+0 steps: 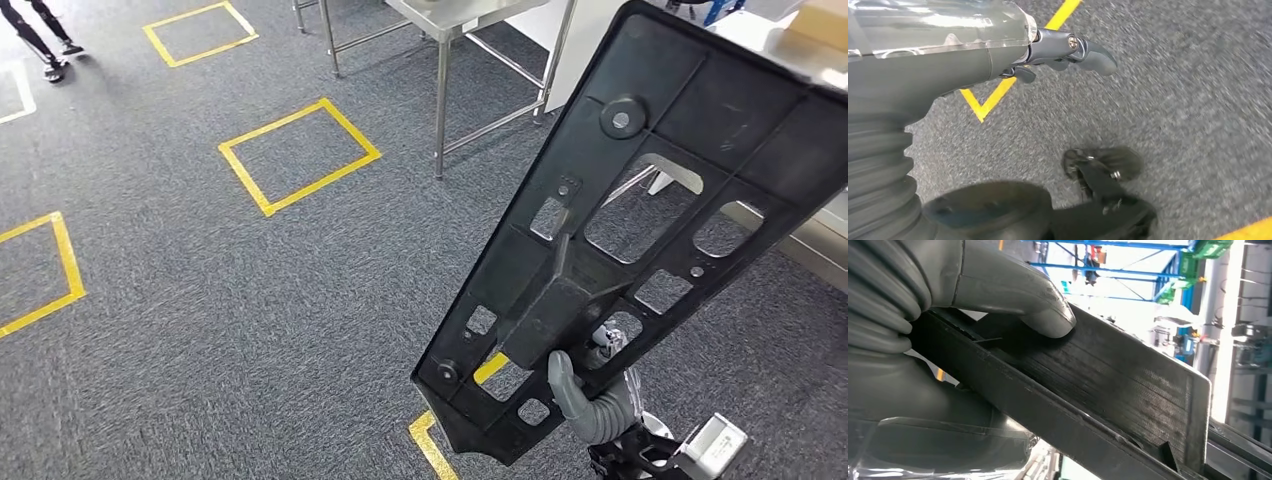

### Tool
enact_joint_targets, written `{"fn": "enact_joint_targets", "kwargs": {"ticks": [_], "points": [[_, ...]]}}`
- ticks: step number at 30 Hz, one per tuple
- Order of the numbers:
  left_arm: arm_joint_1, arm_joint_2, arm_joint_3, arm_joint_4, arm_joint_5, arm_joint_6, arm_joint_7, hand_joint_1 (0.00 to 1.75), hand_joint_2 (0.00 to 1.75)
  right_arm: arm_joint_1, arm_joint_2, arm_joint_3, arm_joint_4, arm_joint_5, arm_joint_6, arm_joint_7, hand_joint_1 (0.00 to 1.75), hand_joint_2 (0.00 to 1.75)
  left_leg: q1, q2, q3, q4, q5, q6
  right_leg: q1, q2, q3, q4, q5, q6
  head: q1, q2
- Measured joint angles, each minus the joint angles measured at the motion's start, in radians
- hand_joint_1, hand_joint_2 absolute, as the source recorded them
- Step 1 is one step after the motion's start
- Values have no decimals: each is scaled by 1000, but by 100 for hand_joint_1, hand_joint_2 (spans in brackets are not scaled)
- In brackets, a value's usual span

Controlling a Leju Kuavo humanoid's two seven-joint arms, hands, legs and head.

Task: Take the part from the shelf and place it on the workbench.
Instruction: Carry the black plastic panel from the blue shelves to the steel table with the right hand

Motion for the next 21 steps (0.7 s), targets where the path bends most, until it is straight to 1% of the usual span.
{"fn": "enact_joint_targets", "kwargs": {"ticks": [1, 2, 3, 4, 5, 6, 7, 8, 9, 10, 11, 12, 13, 14, 15, 16, 17, 19, 20, 21], "points": [[5, 2, 6, 1, 12, 4, 9, 0, 175, -12, 1, 1, 11, -6, 6, -1, 175, 175, -1, -16, 12, -31, 7, 4, -2, 9, -4, 0, 3, 6, 0, 0], [9, 3, 12, 1, 21, 6, 23, 0, 175, -23, 2, 2, 21, -7, 10, -2, 175, 175, -3, -20, 14, -39, 5, 8, -4, 18, -9, -1, 6, 14, 0, 0], [12, 3, 17, 1, 27, 6, 37, 0, 175, -32, 3, 2, 29, -4, 12, -4, 175, 175, -3, -12, 14, -44, 9, 13, -5, 26, -12, -4, 11, 22, 0, 0], [15, 4, 20, 1, 27, 6, 54, 0, 175, -39, 3, 3, 34, 0, 11, -4, 175, 175, -2, -3, 14, -50, 14, 21, -5, 23, -15, -4, 11, 28, 0, 0], [16, 5, 22, 2, 25, 5, 70, 0, 175, -46, 4, 3, 38, 4, 11, -4, 175, 175, 0, 7, 16, -58, 20, 29, -4, 7, -21, 6, 2, 32, 0, 0], [18, 6, 23, 2, 23, 5, 85, 0, 175, -53, 5, 4, 40, 6, 10, -1, 175, 175, 1, 18, 16, -66, 26, 36, -1, -16, -35, 36, -19, 35, 0, 0], [20, 6, 24, 2, 23, 5, 98, 0, 175, -58, 6, 4, 43, 7, 9, 3, 175, 175, 1, 29, 16, -70, 29, 41, -1, -43, -57, 87, -51, 36, 0, 0], [23, 7, 25, 2, 26, 6, 108, 0, 175, -62, 7, 5, 45, 8, 9, 7, 175, 175, -1, 40, 15, -71, 30, 44, 0, -62, -86, 151, -85, 37, 0, 0], [27, 7, 26, 2, 30, 6, 114, 0, 175, -64, 9, 6, 48, 8, 10, 10, 175, 175, -3, 51, 14, -70, 30, 45, -1, -71, -114, 216, -112, 39, 0, 0], [30, 7, 28, 2, 33, 7, 118, 0, 175, -64, 10, 6, 51, 8, 10, 11, 175, 175, -5, 63, 13, -69, 29, 45, -2, -75, -131, 257, -123, 40, 0, 0], [32, 7, 29, 2, 35, 9, 119, 0, 175, -62, 11, 6, 55, 8, 11, 11, 175, 175, -5, 74, 13, -68, 29, 45, -3, -79, -131, 262, -115, 42, 0, 0], [33, 7, 31, 2, 37, 11, 118, 0, 175, -61, 12, 7, 59, 7, 12, 11, 175, 175, -5, 84, 13, -67, 27, 44, -3, -84, -109, 227, -91, 43, 0, 0], [33, 7, 32, 2, 39, 14, 115, 0, 175, -59, 12, 7, 64, 5, 12, 9, 175, 175, -6, 93, 13, -64, 25, 42, -3, -96, -71, 160, -58, 42, 0, 0], [33, 7, 33, 2, 39, 16, 110, 0, 175, -57, 12, 7, 68, 1, 12, 6, 175, 175, -8, 101, 14, -61, 22, 39, 0, -118, -31, 87, -34, 39, 0, 0], [33, 7, 33, 2, 36, 17, 105, 0, 175, -54, 12, 7, 72, -2, 11, 1, 175, 175, -10, 108, 14, -57, 19, 35, 4, -133, -2, 30, -17, 33, 0, 0], [33, 7, 33, 2, 30, 17, 101, 0, 175, -50, 12, 7, 75, -4, 10, -6, 175, 175, -13, 114, 14, -53, 16, 30, 7, -145, 15, -4, -10, 28, 0, 0], [34, 7, 32, 2, 23, 15, 98, 0, 175, -43, 12, 7, 77, -6, 6, -13, 175, 175, -15, 121, 15, -52, 13, 25, 11, -146, 17, -14, -12, 23, 0, 0], [33, 10, 27, 2, 5, 9, 96, 0, 175, -19, 12, 4, 77, -8, -5, -26, 175, 175, -14, 132, 16, -49, 8, 16, 9, -127, 15, -16, -8, 13, 0, 0], [33, 12, 22, 2, -2, 5, 98, 0, 175, -4, 12, 2, 75, -9, -10, -31, 175, 175, -12, 125, 14, -40, -2, 10, 6, -119, 16, -19, -5, 8, 0, 0], [33, 15, 16, 2, -9, 0, 102, 0, 175, 10, 12, 0, 72, -10, -14, -35, 175, 175, -10, 111, 4, -11, -24, 5, 3, -111, 16, -21, -2, 3, 0, 0]]}}
